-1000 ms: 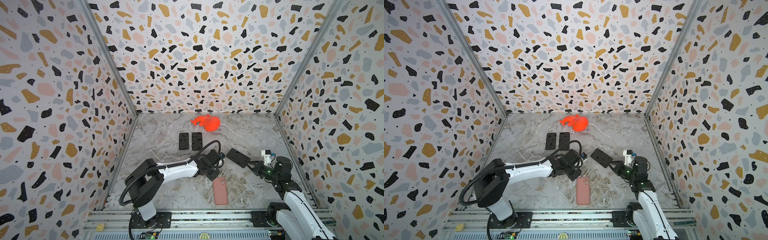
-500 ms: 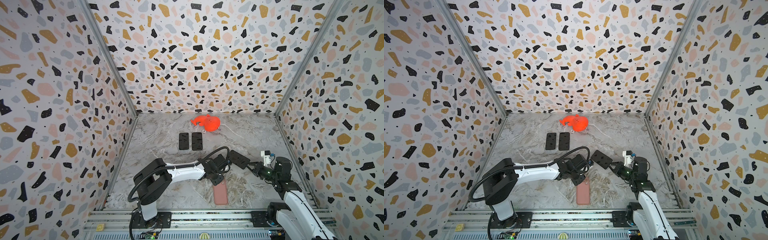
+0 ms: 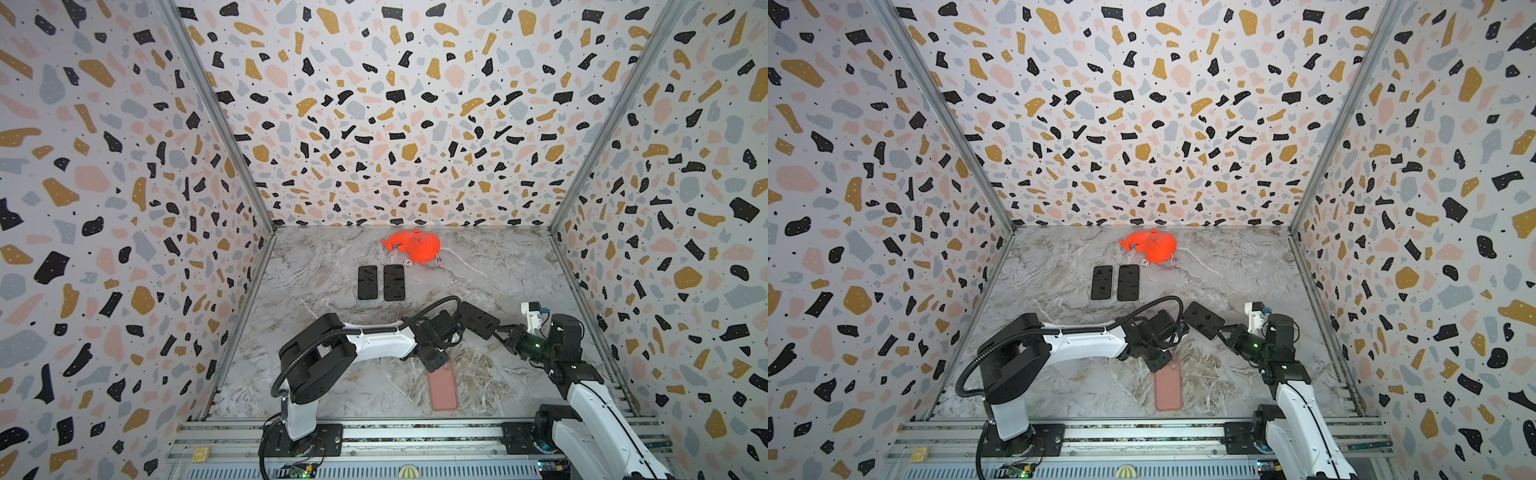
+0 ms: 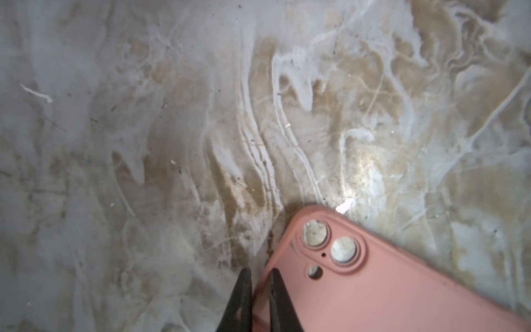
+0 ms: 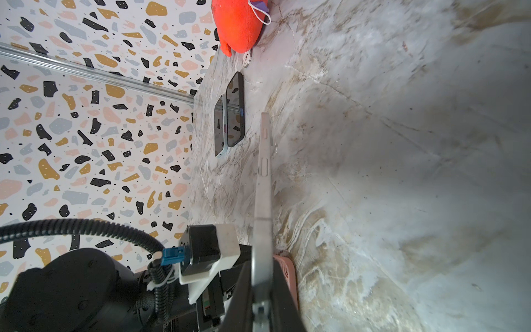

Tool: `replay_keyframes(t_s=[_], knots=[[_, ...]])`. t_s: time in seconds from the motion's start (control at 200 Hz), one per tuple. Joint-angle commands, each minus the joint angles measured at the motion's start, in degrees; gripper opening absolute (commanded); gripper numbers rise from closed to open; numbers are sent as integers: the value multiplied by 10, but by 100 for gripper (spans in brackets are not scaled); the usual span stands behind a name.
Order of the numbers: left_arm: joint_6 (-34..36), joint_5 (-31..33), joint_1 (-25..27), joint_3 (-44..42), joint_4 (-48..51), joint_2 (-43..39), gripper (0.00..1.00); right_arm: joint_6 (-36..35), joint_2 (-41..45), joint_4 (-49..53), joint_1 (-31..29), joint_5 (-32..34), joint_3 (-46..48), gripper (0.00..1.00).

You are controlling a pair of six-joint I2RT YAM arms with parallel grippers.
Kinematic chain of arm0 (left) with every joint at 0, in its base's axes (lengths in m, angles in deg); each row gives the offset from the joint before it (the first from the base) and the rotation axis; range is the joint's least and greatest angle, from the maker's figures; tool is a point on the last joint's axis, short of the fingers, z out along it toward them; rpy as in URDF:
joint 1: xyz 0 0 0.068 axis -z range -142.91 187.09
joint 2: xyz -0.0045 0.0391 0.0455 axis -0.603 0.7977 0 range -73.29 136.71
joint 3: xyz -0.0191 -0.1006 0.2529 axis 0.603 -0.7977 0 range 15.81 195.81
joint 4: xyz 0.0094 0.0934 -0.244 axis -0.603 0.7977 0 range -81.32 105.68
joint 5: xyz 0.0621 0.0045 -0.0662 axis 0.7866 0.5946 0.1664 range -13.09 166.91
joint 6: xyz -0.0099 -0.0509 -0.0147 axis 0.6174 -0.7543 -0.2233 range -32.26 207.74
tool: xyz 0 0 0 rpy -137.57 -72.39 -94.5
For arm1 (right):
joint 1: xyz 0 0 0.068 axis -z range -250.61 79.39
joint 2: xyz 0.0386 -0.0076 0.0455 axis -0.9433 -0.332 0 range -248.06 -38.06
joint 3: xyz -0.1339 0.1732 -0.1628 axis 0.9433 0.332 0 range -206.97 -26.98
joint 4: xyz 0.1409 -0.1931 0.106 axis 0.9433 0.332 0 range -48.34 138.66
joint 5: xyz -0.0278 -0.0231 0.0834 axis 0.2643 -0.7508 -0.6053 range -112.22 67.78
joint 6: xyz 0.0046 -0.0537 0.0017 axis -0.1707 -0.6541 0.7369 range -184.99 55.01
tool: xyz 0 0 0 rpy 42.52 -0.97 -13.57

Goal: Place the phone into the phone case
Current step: 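Grip the pink case's edge with the left gripper, then lift the pink case with the left gripper toward the phone in the right gripper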

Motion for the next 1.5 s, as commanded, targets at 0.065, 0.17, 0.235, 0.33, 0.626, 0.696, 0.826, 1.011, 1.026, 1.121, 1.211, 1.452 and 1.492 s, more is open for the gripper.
replay_keyframes(t_s=[0.065, 0.17, 0.235, 0.33, 0.626, 0.696, 0.826, 1.011, 1.026, 1.121, 1.211, 1.452, 1.492], knots=[[8, 12, -2, 7, 17, 9, 5, -15, 4, -11, 2, -12, -24, 0], [4, 17, -2, 9, 21, 10, 4, -21, 2, -3, 3, -11, -32, 0], [-4, 23, -3, 6, 24, 6, 3, -27, 5, 6, 2, -8, -37, 0], [-29, 31, -11, -8, 21, -8, 1, -35, 7, 21, 2, -4, -43, 0], [-161, 17, -104, -105, -40, -103, 0, -38, -10, 18, 2, -37, -53, 0], [-190, 32, -115, -115, -39, -126, 0, -46, -20, 27, 3, -45, -63, 0], [-235, 54, -128, -146, -46, -158, 0, -61, -33, 47, 2, -69, -78, 0], [-272, 39, -141, -194, -77, -173, 1, -94, -36, 87, 1, -85, -92, 0], [-274, 37, -142, -197, -79, -174, 1, -95, -37, 90, 1, -87, -92, 0], [-287, 23, -146, -208, -88, -182, 3, -101, -42, 98, -2, -100, -94, 0], [-298, 20, -146, -214, -89, -192, 7, -103, -44, 107, -7, -108, -95, 0], [-306, 9, -149, -226, -96, -185, 22, -91, -49, 120, -47, -97, -113, 0], [-308, 0, -148, -226, -100, -186, 25, -88, -50, 120, -55, -92, -118, 0]])
